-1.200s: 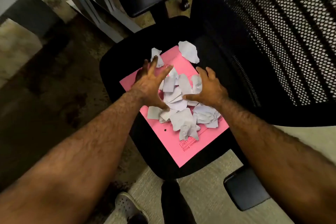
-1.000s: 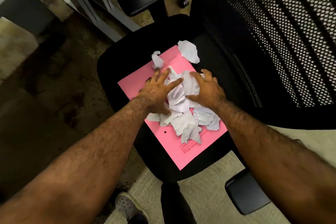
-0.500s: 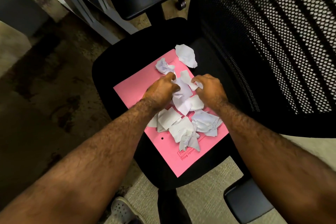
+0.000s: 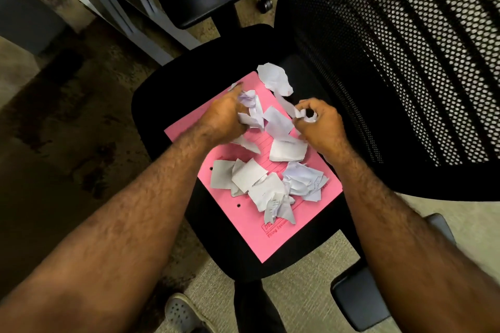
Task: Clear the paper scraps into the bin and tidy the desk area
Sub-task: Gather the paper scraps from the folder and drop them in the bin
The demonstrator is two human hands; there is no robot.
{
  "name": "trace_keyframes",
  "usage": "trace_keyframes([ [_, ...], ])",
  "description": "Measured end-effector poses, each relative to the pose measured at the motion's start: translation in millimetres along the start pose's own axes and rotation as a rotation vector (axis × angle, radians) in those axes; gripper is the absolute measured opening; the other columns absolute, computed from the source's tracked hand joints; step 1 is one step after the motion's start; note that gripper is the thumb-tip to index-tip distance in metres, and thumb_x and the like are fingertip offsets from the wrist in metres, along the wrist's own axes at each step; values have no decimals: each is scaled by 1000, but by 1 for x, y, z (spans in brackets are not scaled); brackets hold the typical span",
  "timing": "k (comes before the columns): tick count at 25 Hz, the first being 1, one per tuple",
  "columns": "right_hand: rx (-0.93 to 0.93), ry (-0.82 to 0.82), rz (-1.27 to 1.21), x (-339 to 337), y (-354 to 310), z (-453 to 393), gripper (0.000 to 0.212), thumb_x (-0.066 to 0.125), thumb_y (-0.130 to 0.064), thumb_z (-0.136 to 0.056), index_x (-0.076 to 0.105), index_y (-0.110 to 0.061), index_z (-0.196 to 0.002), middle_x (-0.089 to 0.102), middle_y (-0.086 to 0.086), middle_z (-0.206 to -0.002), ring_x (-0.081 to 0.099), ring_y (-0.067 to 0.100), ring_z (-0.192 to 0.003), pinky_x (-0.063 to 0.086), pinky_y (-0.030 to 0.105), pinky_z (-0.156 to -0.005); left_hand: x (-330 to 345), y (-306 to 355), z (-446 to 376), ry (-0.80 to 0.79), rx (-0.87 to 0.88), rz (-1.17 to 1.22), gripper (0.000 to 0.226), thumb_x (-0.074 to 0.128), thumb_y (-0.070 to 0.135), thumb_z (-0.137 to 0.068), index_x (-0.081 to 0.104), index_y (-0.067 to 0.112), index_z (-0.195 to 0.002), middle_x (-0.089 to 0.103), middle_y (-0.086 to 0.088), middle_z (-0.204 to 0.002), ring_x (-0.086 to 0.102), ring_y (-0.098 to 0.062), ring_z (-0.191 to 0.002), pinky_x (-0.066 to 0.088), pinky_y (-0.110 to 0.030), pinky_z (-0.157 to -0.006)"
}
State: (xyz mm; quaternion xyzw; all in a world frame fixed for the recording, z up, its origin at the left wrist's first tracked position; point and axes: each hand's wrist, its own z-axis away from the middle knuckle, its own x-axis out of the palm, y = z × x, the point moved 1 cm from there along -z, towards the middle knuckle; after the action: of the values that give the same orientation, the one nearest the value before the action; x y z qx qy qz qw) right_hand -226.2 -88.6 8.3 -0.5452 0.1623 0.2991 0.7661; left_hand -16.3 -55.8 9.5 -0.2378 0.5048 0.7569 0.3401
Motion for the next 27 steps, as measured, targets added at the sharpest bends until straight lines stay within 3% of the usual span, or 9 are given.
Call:
trace_keyframes([
  [2,-90,-136,137,5,0,0,16,69,-2,-80,66,-11,-93,56,6,-127,58,22,-111,49,27,-83,-1,-3,-16,-111,36,-203,46,74,13,-81,61,3,-124,19,-9,-160,33,-27,-141,38,-27,-103],
  [4,-195,-278,328,17,1,0,20,63,1,-79,61,-10,-95,52,6,-131,56,25,-112,46,26,-85,2,-4,-28,-180,67,-346,50,74,17,-81,58,3,-127,17,-14,-160,29,-29,-142,34,-28,-109],
  [7,-236,-383,547,36,3,1,44,58,-4,-79,46,-24,-116,44,-2,-135,59,30,-97,49,36,-73,8,-5,-34,-103,114,-324,53,76,17,-79,58,-1,-125,44,-17,-142,46,-32,-128,42,-31,-101],
  [10,-291,-389,653,52,4,0,66,60,-29,-87,24,-35,-142,26,1,-152,59,36,-105,55,47,-80,11,-7,-30,-5,122,-247,38,76,10,-78,67,3,-115,53,-12,-131,53,-28,-117,48,-31,-93],
  [13,-281,-369,728,63,8,-3,81,65,-54,-81,19,-39,-145,17,8,-155,57,37,-111,55,49,-85,16,-11,-27,3,129,-227,25,74,12,-81,72,6,-105,54,-10,-126,54,-24,-112,47,-27,-86],
  [17,-331,-174,588,68,9,-4,55,70,-36,-84,48,-21,-132,40,11,-132,63,31,-96,56,41,-80,22,-12,-25,100,2,-155,19,70,11,-83,66,4,-101,62,-10,-109,61,-25,-97,47,-26,-72],
  [21,-320,-61,481,63,10,-12,31,66,-11,-87,60,-11,-117,54,13,-113,63,29,-93,57,35,-82,12,-14,-19,146,-117,-9,11,70,12,-81,67,5,-89,68,-9,-94,64,-25,-86,46,-27,-63],
  [25,-268,12,268,49,3,-18,18,64,-7,-85,66,-8,-104,64,9,-96,58,16,-82,36,3,-64,-2,-17,-6,183,-262,419,25,76,12,-78,70,5,-101,71,-6,-95,68,-20,-85,54,-28,-71],
  [27,-238,67,171,41,-5,-15,11,65,-10,-85,66,-10,-96,62,-5,-79,52,2,-67,32,-3,-54,-11,-21,3,204,-308,610,31,78,11,-76,69,8,-105,71,-2,-96,69,-18,-88,54,-26,-73],
])
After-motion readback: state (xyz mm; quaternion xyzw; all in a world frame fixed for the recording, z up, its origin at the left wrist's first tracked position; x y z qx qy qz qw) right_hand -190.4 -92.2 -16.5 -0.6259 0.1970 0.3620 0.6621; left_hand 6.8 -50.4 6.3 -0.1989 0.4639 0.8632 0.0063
